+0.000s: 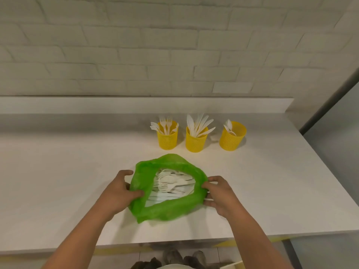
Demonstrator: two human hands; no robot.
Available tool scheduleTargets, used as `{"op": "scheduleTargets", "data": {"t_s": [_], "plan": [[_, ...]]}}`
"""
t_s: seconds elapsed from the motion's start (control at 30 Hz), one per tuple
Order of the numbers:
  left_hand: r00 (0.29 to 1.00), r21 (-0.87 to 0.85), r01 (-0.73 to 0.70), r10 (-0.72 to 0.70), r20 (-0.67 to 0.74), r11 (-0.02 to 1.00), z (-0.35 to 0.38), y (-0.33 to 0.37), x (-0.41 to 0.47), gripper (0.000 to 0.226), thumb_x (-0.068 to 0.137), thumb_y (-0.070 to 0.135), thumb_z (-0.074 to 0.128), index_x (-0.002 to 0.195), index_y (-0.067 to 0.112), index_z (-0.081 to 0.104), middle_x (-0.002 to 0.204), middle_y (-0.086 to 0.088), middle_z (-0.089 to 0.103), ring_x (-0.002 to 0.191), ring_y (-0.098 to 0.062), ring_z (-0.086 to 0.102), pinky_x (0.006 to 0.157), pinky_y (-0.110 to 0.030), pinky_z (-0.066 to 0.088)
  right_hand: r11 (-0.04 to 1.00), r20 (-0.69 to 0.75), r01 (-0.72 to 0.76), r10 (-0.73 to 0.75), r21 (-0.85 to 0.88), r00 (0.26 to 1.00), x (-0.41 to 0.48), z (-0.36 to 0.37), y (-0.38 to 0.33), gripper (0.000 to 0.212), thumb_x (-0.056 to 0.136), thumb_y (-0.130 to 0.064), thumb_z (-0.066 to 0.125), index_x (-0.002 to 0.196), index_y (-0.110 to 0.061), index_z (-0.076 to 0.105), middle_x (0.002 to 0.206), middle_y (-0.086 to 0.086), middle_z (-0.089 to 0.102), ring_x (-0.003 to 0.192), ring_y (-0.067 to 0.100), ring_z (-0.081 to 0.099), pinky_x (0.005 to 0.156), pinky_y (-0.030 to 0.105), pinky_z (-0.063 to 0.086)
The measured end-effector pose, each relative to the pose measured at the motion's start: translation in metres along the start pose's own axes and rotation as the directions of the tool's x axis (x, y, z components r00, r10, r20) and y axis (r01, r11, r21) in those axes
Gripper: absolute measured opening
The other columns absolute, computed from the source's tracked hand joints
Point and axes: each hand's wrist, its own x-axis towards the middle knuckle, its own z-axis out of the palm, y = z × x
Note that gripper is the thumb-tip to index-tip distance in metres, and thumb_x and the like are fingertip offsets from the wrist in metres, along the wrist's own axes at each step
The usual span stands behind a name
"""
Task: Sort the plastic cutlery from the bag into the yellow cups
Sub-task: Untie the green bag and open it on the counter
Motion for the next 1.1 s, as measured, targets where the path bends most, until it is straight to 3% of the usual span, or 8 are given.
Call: {"op": "scheduleTargets", "data": {"t_s": [0.1,0.3,0.47,0.63,0.77,0.83,0.93,1.1], "plan": [[1.0,-0.428,0.003,-0.016,-0.027,0.904,0.007,-0.003,0.002,0.055,0.086,-0.007,0.072,0.134,0.014,0.055,0.11,-0.023,0.073,0.097,-0.036,0.073,0.081,-0.049,0.063,0.928,0.064,-0.08,0.061,0.365,0.996,0.006,0.006,0.002,0.021,0.094,0.009,0.047,0.106,0.004,0.064,0.099,0.023,0.069,0.087,0.036,0.066,0.068,0.045,0.061],[0.93,-0.935,0.352,-0.126,0.344,0.048,0.003,0.003,0.013,0.11,0.009,-0.038,0.075,0.114,-0.012,0.057,0.079,-0.027,0.071,0.062,-0.031,0.071,0.056,-0.033,0.06,0.695,0.101,-0.22,0.208,0.684,0.973,0.024,0.008,0.017,0.039,0.086,0.011,0.032,0.104,0.005,0.066,0.095,0.023,0.067,0.087,0.037,0.069,0.059,0.054,0.062],[0.931,-0.865,0.36,-0.187,0.312,0.35,0.01,0.004,0.007,0.022,0.085,0.004,0.059,0.106,0.0,0.062,0.078,-0.018,0.071,0.062,-0.028,0.072,0.053,-0.034,0.061,0.813,0.15,-0.211,0.154,0.542,0.977,0.023,0.001,0.019,0.036,0.087,-0.012,0.04,0.098,-0.002,0.073,0.095,0.021,0.071,0.095,0.039,0.068,0.102,0.061,0.049],[0.985,-0.118,-0.172,0.17,-0.027,0.978,0.011,-0.006,0.009,0.047,0.091,0.027,0.076,0.128,0.039,0.049,0.107,0.002,0.07,0.094,-0.019,0.072,0.078,-0.033,0.058,0.936,0.151,0.082,-0.141,0.341,0.978,0.019,0.0,0.005,0.035,0.096,-0.007,0.047,0.129,0.0,0.057,0.129,0.027,0.065,0.116,0.042,0.064,0.101,0.061,0.05],[0.9,0.284,-0.33,0.39,-0.192,0.9,0.021,-0.004,0.027,0.013,0.096,0.027,0.066,0.085,0.021,0.069,0.073,-0.004,0.07,0.074,-0.028,0.066,0.064,-0.032,0.047,0.964,-0.042,0.266,-0.265,0.013,0.963,0.022,0.018,-0.001,0.012,0.099,-0.016,0.064,0.108,-0.011,0.071,0.107,0.022,0.074,0.103,0.043,0.071,0.089,0.065,0.056],[0.975,-0.121,-0.152,0.129,-0.179,0.981,0.021,0.007,0.032,0.024,0.097,0.03,0.062,0.085,0.015,0.076,0.079,-0.011,0.075,0.079,-0.034,0.07,0.075,-0.037,0.054,0.973,-0.068,0.166,-0.156,0.162,0.985,0.023,0.021,-0.009,0.018,0.101,-0.02,0.061,0.108,-0.009,0.074,0.105,0.017,0.077,0.103,0.04,0.072,0.092,0.059,0.058],[0.97,-0.782,0.243,-0.165,0.18,0.575,0.014,0.021,0.035,0.036,0.093,0.029,0.053,0.076,0.008,0.077,0.081,-0.016,0.075,0.072,-0.032,0.075,0.073,-0.039,0.062,0.845,0.072,-0.146,0.127,0.514,0.989,0.029,0.017,-0.017,0.021,0.097,-0.021,0.059,0.102,-0.008,0.074,0.109,0.017,0.076,0.105,0.038,0.07,0.094,0.052,0.056],[0.942,-0.721,0.334,-0.205,0.264,0.607,0.009,0.015,0.037,0.042,0.101,0.041,0.049,0.095,0.009,0.074,0.091,-0.017,0.078,0.079,-0.031,0.077,0.081,-0.044,0.054,0.828,0.135,-0.163,0.106,0.537,0.985,0.029,0.01,-0.016,0.034,0.097,-0.024,0.053,0.122,-0.007,0.069,0.124,0.022,0.071,0.117,0.039,0.067,0.103,0.052,0.051]]}}
